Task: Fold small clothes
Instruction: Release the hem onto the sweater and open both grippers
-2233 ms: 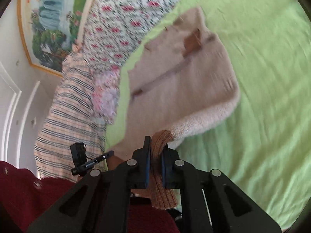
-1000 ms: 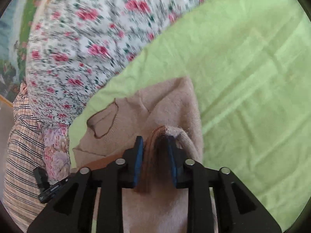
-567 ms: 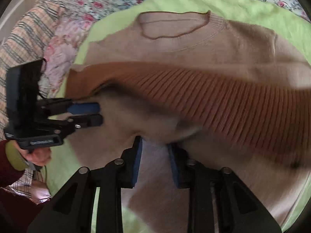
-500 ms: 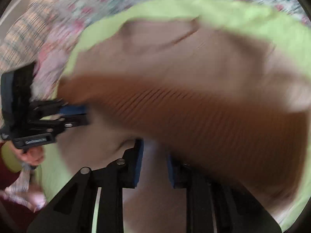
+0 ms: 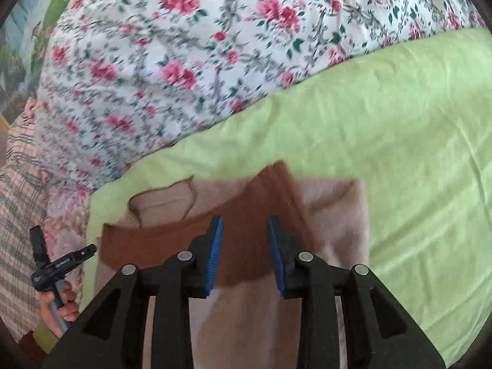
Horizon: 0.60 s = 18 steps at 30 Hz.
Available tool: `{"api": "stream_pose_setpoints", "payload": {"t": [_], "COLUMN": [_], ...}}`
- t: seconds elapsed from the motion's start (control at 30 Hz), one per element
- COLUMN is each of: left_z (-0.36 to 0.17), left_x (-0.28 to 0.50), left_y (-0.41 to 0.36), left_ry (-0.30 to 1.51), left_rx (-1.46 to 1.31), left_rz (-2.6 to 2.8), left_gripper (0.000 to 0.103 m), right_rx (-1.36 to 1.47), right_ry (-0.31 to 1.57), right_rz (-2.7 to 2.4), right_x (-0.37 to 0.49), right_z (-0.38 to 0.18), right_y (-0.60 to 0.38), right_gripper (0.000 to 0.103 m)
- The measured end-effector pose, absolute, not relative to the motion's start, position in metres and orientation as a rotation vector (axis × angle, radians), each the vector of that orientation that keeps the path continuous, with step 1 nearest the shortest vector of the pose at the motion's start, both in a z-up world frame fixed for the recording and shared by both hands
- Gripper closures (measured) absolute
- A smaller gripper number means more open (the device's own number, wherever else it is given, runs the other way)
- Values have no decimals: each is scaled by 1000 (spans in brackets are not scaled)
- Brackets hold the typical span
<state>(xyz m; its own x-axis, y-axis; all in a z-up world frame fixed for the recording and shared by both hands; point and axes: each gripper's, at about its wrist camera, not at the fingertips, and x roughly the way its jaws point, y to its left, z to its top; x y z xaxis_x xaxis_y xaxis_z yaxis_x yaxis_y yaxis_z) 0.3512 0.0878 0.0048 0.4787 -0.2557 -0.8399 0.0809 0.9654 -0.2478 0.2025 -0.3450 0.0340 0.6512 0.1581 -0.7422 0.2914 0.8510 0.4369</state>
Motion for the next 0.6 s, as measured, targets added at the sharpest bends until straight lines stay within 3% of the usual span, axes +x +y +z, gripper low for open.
{"api": "stream_pose_setpoints", "payload": {"t": [0.33,0.6], "left_z": [3,-14], "left_x": [219,140], "left_y": [87,70], "left_ry": [1136,1240], "left_rx": [-220,-224], "left_rz": [-300,-359], "left_gripper": [51,48], "right_rx": [569,587], "right_ry": [987,988], "right_rz": [-36,-123], "right_x": [119,74], "right_z": [4,21], "right_y": [-292,-294], "right_gripper": [67,62]}}
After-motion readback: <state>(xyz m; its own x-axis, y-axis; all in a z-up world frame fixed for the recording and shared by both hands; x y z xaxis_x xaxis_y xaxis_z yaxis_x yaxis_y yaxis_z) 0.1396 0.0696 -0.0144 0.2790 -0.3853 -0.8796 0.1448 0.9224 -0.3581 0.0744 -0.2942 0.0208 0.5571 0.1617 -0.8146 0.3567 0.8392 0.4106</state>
